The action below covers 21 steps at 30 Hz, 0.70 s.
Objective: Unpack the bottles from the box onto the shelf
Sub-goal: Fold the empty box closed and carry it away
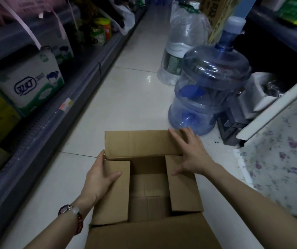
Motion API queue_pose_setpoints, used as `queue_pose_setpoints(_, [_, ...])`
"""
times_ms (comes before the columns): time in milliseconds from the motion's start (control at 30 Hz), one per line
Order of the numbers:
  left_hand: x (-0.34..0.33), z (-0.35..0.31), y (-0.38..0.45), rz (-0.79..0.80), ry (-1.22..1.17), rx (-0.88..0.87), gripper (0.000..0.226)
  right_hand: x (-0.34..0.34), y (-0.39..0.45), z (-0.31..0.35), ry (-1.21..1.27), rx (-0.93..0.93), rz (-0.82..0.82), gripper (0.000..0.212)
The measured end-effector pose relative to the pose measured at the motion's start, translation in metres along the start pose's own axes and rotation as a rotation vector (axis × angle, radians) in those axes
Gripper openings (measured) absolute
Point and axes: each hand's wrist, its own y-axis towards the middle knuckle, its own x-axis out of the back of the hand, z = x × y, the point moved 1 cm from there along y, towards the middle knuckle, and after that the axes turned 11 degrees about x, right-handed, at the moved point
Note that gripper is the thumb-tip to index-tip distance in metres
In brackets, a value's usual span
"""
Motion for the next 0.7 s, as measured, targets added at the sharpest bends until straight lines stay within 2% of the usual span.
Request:
queue_pose_setpoints(167, [-0.004, 0.001, -0.001, -0.055, -0.071, 0.044, 0.076, -0.012, -0.024, 0.008, -0.195, 0.017, -0.189, 0.130])
queue_pose_setpoints(267, [0.000, 0.004, -0.003, -0.017, -0.146, 0.056, 0.071, -0.019, -0.033, 0.010, -0.286, 0.029, -0.306, 0.124])
queue_pose_setpoints(400, [0.012, 0.012, -0.002, 0.072, -0.154, 0.049, 0.057, -0.025, -0.052, 0.015, -0.326, 0.022, -0.328, 0.095])
queue_pose_setpoints(467, [0.023, 0.019, 0.001, 0.069, -0.131, 0.083, 0.052, -0.029, -0.067, 0.018, -0.297, 0.023, -0.313, 0.083])
queue_pose_setpoints(567, [0.039, 0.026, -0.001, 0.044, -0.183, 0.090, 0.040, -0.035, -0.084, 0.020, -0.124, 0.017, -0.293, 0.075])
queue_pose_setpoints(633, [0.044, 0.022, -0.011, 0.052, -0.159, 0.013, 0.038, -0.039, -0.093, 0.021, 0.007, 0.005, -0.254, 0.077])
queue_pose_setpoints(700, [0.043, 0.011, -0.025, 0.079, -0.018, -0.105, 0.042, -0.043, -0.098, 0.020, 0.057, 0.000, -0.215, 0.081])
